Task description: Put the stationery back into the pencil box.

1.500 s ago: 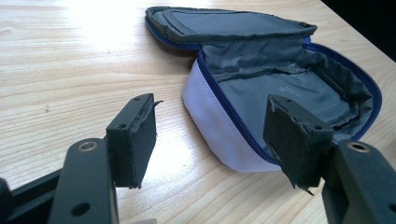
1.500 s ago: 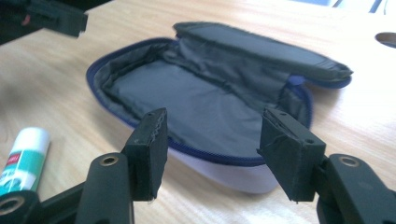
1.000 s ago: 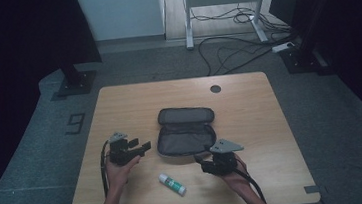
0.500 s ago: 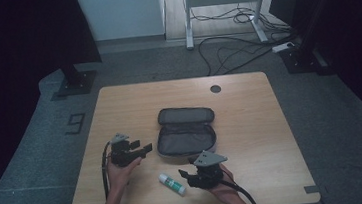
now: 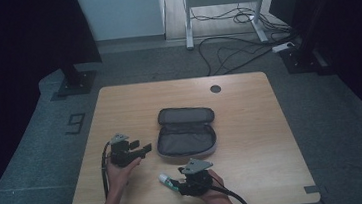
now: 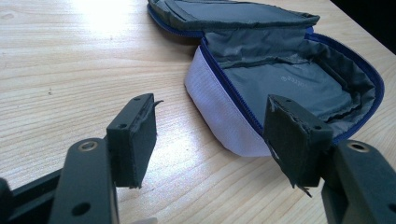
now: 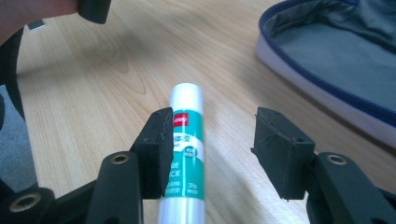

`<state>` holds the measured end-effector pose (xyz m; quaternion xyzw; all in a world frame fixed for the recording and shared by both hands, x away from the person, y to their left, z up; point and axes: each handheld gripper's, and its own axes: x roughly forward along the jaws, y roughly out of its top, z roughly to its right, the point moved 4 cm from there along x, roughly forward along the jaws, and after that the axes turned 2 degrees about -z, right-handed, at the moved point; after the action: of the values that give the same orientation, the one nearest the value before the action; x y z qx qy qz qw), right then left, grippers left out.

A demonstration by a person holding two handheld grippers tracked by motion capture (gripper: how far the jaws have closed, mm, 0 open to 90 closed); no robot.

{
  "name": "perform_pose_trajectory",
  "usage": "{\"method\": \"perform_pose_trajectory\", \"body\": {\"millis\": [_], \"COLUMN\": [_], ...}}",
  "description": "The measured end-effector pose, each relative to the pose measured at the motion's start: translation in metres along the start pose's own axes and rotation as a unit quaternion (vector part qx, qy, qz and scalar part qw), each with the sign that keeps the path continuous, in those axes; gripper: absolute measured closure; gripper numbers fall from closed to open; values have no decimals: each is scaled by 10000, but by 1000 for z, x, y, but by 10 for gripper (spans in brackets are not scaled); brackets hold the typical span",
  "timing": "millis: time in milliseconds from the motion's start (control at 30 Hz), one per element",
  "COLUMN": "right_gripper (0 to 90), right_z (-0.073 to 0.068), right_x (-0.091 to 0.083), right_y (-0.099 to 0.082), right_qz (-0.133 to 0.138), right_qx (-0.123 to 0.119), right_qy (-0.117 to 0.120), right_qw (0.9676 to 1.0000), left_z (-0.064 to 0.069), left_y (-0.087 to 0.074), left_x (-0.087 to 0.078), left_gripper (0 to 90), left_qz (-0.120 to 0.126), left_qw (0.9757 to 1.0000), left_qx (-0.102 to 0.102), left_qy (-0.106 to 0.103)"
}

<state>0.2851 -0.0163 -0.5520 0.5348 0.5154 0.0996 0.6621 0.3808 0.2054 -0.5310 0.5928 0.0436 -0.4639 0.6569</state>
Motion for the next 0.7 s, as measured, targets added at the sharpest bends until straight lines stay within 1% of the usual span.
{"method": "perform_pose_trajectory", "body": {"millis": [167, 233, 333, 533, 700], "right_gripper": [477, 483, 508, 534, 561], "right_z": [-6, -7, -8, -12, -13], "right_x": [6, 8, 11, 15, 17], "right_y": [-3, -4, -6, -10, -11], "right_qz": [-91, -152, -248, -396, -458], "right_qx": [-62, -121, -139, -314, -393], "right_qy": [75, 81, 118, 15, 22], "right_qw": [9999, 9998, 9995, 9987, 9982], "left_z": [1, 1, 1, 2, 2], "left_y": [0, 0, 0, 0, 0], "left_x": [1, 1, 0, 0, 1], "left_gripper": [353, 353, 353, 353, 357], "left_qz": [-25, -34, -23, -34, 4], "left_qw": [10000, 10000, 10000, 10000, 10000], "left_qx": [56, 45, 36, 61, 68], "left_qy": [5, 13, 6, -2, 27]}}
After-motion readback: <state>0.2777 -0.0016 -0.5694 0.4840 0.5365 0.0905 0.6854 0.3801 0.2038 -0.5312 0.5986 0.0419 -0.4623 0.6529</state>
